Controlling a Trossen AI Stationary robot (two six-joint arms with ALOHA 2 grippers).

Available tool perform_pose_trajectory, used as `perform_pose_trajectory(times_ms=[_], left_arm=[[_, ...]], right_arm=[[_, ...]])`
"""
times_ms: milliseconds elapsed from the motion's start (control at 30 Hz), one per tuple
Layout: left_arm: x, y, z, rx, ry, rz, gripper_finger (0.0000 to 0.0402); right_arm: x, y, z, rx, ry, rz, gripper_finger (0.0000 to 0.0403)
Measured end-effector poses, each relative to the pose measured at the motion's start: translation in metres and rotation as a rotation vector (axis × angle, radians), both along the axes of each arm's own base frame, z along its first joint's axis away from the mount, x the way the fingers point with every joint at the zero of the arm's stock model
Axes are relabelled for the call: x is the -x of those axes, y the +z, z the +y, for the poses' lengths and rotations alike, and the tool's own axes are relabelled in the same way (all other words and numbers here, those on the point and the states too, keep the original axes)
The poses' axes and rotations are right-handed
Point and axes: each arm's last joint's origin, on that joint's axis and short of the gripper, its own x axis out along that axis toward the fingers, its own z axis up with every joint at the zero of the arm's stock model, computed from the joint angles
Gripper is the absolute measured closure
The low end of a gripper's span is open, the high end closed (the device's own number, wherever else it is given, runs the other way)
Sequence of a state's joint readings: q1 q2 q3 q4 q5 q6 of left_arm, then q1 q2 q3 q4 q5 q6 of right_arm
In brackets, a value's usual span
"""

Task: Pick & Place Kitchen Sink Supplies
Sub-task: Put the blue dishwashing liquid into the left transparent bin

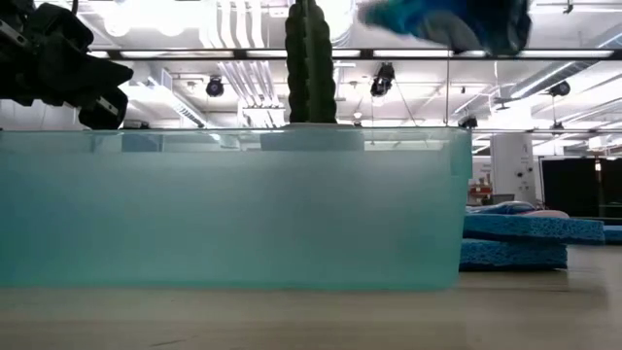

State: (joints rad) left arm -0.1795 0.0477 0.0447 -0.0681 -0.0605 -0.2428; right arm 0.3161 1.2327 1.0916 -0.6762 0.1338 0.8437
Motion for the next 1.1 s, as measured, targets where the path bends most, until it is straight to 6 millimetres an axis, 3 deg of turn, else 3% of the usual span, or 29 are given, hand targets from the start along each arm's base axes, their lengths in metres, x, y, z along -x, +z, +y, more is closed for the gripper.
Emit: perform_pose_trajectory(times_ms=[300, 400, 467, 533, 667, 900, 1100], left_arm=[[0.000, 0.000, 0.000, -0.008, 0.006, -0.001, 0.0401], [0.000, 0.002, 0.003, -0.056, 0.090, -0.023, 0.0401], [-0.001, 0.007, 0.003, 0.012, 0.108, -0.078, 0.0401], [0.000, 0.018, 0.003, 0.167, 0.104, -0.182, 0.0401], [0.007, 0.043, 0.006, 0.639, 0.058, -0.415, 0.0401], [0.023, 0.068, 0.014, 0.779, 0.167, -0.756, 0.0401], [0.033, 0.078, 0.019, 0.778, 0.240, -0.913, 0.0401]], right_arm=[[-0.013, 0.064, -0.011, 0.104, -0.108, -0.215, 0.0133], [-0.014, 0.081, -0.013, 0.124, -0.147, -0.285, 0.0133], [-0.014, 0.092, -0.014, 0.128, -0.171, -0.331, 0.0133], [-0.013, 0.098, -0.015, 0.146, -0.180, -0.357, 0.0133], [-0.014, 0.110, -0.016, 0.161, -0.203, -0.424, 0.0133], [-0.015, 0.119, -0.016, 0.190, -0.183, -0.482, 0.0133], [-0.020, 0.117, -0.015, 0.218, -0.165, -0.480, 0.0133]])
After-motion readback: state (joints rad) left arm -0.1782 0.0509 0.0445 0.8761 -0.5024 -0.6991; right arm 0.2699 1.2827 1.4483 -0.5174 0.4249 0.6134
